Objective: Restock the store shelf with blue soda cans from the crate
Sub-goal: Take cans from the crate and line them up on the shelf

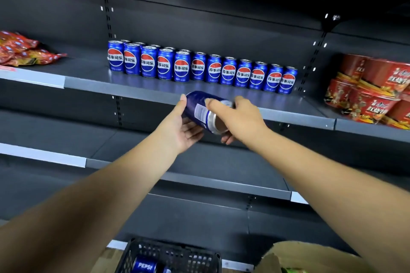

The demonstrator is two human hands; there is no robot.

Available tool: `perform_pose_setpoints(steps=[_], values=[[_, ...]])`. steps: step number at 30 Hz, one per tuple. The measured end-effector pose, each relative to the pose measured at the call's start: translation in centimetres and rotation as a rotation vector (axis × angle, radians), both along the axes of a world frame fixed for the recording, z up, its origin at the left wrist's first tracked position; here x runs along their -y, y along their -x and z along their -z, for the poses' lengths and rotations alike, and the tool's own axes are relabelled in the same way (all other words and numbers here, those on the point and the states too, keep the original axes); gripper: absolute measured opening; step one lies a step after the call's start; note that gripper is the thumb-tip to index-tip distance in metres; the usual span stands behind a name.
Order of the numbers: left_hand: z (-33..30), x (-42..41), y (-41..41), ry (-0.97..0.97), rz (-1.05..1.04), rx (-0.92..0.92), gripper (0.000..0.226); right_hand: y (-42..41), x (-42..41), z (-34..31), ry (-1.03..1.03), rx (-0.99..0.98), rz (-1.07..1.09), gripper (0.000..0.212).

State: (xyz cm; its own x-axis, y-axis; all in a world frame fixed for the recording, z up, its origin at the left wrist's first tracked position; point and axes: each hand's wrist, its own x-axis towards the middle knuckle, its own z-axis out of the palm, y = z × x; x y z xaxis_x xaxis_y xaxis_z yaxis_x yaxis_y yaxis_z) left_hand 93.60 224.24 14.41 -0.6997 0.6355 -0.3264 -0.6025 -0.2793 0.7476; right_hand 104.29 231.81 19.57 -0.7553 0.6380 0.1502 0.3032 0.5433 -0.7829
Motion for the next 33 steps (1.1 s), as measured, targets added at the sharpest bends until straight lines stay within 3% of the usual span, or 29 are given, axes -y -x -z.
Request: perform_pose_setpoints(steps=[6, 15, 20, 22, 33], values=[[-1.0, -1.5, -0.4, -0.03, 0.038, -0.126, 0.047, -1.3, -2.2, 3.4, 0.378, -0.328, -0.027, 0.028], [-2.3, -3.3, -2.1, -0.153, 0.044, -0.27, 0.096, -1.7, -2.0, 6.3, 0.768, -0.647, -0.085, 0.033], [-3.1, -3.4, -2.7, -0.111, -0.072, -0.362, 0.037, -1.7, -2.0, 6.5, 0.932, -0.614, -0.178, 0.064], [-3.1, -3.3, -2.7, -0.09, -0.097, -0.398, 0.027, -2.0, -2.1, 6.7, 0.953, -0.578, -0.214, 0.069], [-2.6, -3.6, -5.3, -0.147, -0.101, -0.401, 0.047, -3.1, -1.7, 8.0, 1.054, -0.66, -0.304, 0.037]])
